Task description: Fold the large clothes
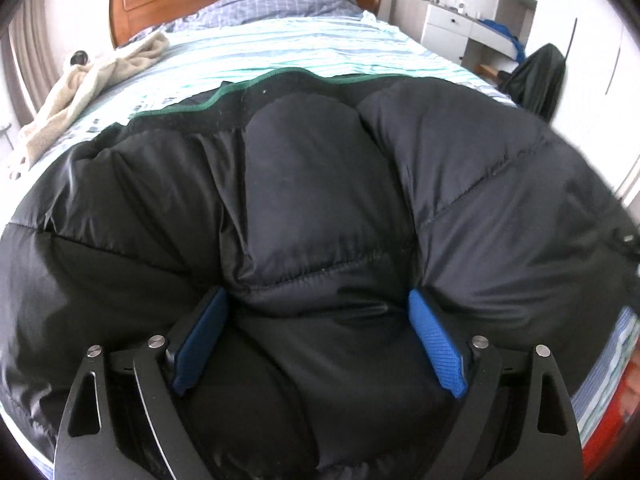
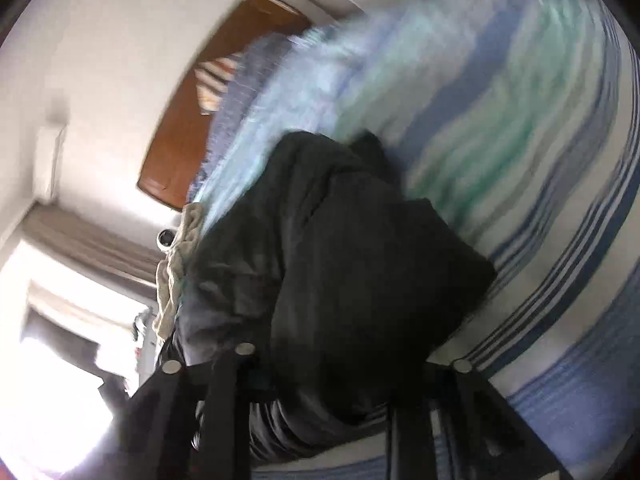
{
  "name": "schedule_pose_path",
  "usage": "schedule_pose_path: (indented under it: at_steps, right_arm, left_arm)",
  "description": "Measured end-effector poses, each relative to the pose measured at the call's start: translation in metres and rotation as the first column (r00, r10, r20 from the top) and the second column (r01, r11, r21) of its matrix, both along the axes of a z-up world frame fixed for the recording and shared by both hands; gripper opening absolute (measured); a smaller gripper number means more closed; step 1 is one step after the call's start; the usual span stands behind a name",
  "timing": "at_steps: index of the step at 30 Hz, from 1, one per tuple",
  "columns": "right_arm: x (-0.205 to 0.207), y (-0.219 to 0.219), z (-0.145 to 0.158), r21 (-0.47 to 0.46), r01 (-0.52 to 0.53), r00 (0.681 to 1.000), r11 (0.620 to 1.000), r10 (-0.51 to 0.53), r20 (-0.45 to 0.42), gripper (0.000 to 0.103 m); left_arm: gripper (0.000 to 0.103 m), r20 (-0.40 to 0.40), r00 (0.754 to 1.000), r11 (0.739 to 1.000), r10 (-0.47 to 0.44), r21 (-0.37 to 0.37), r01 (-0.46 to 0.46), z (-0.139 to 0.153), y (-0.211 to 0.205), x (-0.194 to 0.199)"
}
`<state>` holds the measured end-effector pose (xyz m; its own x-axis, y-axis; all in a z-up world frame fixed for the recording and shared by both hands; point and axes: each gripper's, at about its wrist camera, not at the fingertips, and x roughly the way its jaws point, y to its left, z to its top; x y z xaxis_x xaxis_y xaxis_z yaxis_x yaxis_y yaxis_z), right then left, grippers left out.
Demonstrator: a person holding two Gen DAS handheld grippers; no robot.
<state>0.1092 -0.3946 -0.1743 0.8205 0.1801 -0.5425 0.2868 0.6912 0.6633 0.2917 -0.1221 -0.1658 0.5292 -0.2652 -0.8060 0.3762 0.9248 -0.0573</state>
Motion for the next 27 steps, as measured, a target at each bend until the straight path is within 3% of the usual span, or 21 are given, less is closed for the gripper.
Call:
schedule_pose_path:
  at_steps: [3,4,6,8,10,12,13,15,17,18,21,23,26,27]
  right_arm:
    - [-0.005,0.026,0.036,-0.142,-0.058,0.995,0.988,0.068,0.066,0.024]
    - [-0.007,0.033,0.045,-0.186,-0.074,0.993,0.980,0.090,0.082,0.024]
    - [-0.008,0.056,0.068,-0.306,-0.115,0.981,0.945,0.157,0.117,0.024]
    - [-0.006,0.080,0.088,-0.414,-0.155,0.965,0.897,0.227,0.129,0.024]
    - [-0.005,0.108,0.105,-0.508,-0.197,0.942,0.838,0.305,0.138,0.024]
    - [-0.005,0.134,0.117,-0.581,-0.229,0.918,0.781,0.371,0.137,0.024]
    - [-0.004,0.155,0.123,-0.635,-0.251,0.899,0.731,0.420,0.127,0.024]
    - [-0.002,0.179,0.129,-0.689,-0.278,0.873,0.669,0.475,0.110,0.024]
    - [-0.002,0.211,0.131,-0.758,-0.307,0.835,0.575,0.545,0.075,0.024]
    - [-0.001,0.218,0.131,-0.776,-0.314,0.823,0.547,0.564,0.065,0.024]
    - [-0.001,0.256,0.126,-0.841,-0.342,0.764,0.418,0.645,0.010,0.024]
    - [-0.003,0.277,0.121,-0.876,-0.341,0.733,0.340,0.680,-0.021,0.024]
    - [-0.009,0.292,0.116,-0.894,-0.347,0.700,0.283,0.712,-0.046,0.024]
    - [-0.014,0.293,0.115,-0.895,-0.349,0.694,0.279,0.718,-0.047,0.024]
  left_arm:
    - [0.090,-0.058,0.998,0.999,0.000,0.050,0.003,0.011,-0.007,0.009]
    - [0.084,-0.098,0.995,0.998,-0.005,0.057,0.010,0.022,-0.004,0.012]
    - [0.079,-0.096,0.995,0.999,-0.031,-0.009,0.030,0.061,0.011,0.014]
    - [0.083,-0.058,0.996,0.995,-0.061,-0.077,0.056,0.103,0.024,0.017]
    - [0.095,-0.037,0.990,0.978,-0.135,-0.163,0.127,0.152,0.031,0.024]
    - [0.097,-0.037,0.972,0.951,-0.231,-0.221,0.218,0.188,0.027,0.031]
    - [0.097,-0.044,0.956,0.931,-0.289,-0.244,0.271,0.205,0.022,0.034]
    - [0.097,-0.066,0.915,0.891,-0.398,-0.266,0.368,0.229,0.007,0.039]
    - [0.097,-0.090,0.880,0.866,-0.467,-0.250,0.434,0.240,-0.006,0.041]
    - [0.097,-0.106,0.858,0.853,-0.503,-0.224,0.472,0.243,-0.015,0.040]
    - [0.097,-0.136,0.826,0.836,-0.547,-0.149,0.528,0.243,-0.033,0.033]
    - [0.097,-0.144,0.833,0.845,-0.534,-0.076,0.529,0.237,-0.036,0.031]
    - [0.096,-0.133,0.875,0.875,-0.465,0.082,0.477,0.224,-0.040,0.036]
    - [0.083,-0.142,0.897,0.893,-0.418,0.116,0.435,0.217,-0.038,0.041]
